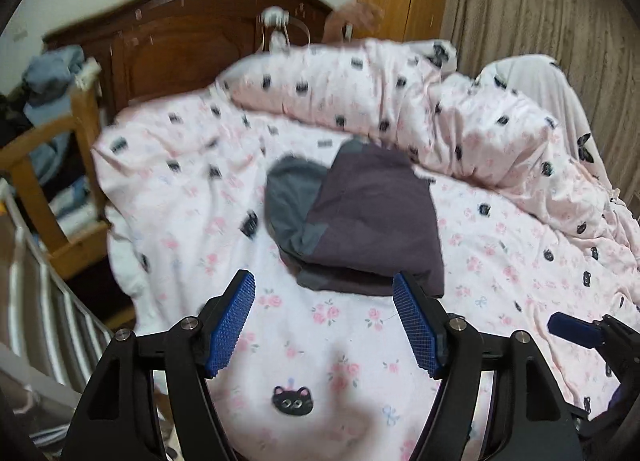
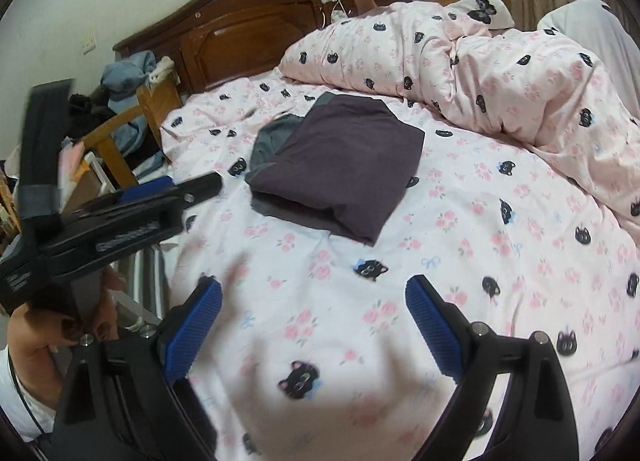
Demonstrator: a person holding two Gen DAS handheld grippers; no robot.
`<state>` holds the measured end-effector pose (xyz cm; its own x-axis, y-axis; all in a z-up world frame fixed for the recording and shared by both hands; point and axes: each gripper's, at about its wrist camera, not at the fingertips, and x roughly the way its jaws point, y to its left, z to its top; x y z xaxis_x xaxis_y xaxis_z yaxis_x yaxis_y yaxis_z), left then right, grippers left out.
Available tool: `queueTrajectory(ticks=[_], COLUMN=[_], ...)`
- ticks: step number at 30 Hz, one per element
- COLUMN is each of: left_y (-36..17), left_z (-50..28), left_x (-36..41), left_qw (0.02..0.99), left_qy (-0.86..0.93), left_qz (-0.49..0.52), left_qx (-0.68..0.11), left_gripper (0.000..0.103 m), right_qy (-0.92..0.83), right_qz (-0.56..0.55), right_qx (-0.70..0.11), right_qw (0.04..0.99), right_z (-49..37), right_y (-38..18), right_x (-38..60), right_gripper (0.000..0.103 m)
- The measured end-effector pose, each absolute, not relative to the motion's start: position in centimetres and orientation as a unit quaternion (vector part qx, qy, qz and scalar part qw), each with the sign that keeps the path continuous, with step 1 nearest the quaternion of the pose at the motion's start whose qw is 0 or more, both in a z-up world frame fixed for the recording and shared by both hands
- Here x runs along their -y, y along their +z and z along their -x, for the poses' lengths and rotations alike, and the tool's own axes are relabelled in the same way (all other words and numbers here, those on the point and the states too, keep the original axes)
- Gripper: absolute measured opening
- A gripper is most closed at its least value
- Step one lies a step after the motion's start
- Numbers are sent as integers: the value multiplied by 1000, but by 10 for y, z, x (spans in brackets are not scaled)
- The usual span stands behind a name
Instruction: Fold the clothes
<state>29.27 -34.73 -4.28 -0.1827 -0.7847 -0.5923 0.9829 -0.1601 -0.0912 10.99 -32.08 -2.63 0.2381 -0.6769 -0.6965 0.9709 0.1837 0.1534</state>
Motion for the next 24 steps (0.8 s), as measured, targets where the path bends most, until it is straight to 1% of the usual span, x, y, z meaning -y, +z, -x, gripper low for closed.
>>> queueTrajectory(ticks=[2,4,5,14,24], left_y=[-33,-27,-24,-3,-6], left_z=[-293,-294,-296,-301,-297], left_x=[334,325,320,284,267], left_qw=[608,607,606,595,587], left_qy=[-734,-736,-737,-748,-745], left_qz=[-215,-217,-215,-219,-247], left_qx=[-214,-206,-207,-195,-200], left_gripper=[68,76,77,77,77], right_qy=[-568,-570,-573,-596,-608], right_qz=[-293,-289,-287,-269,-253], right_qx=[-242,-237,-234,-205,-188], right_qw=[730,732,731,729,729], right_z=[-111,-113,-113,-112,-110], right_y=[-21,-16,-13,15,38], right_x=[312,303,299,270,250], right_gripper=[95,95,96,100,101])
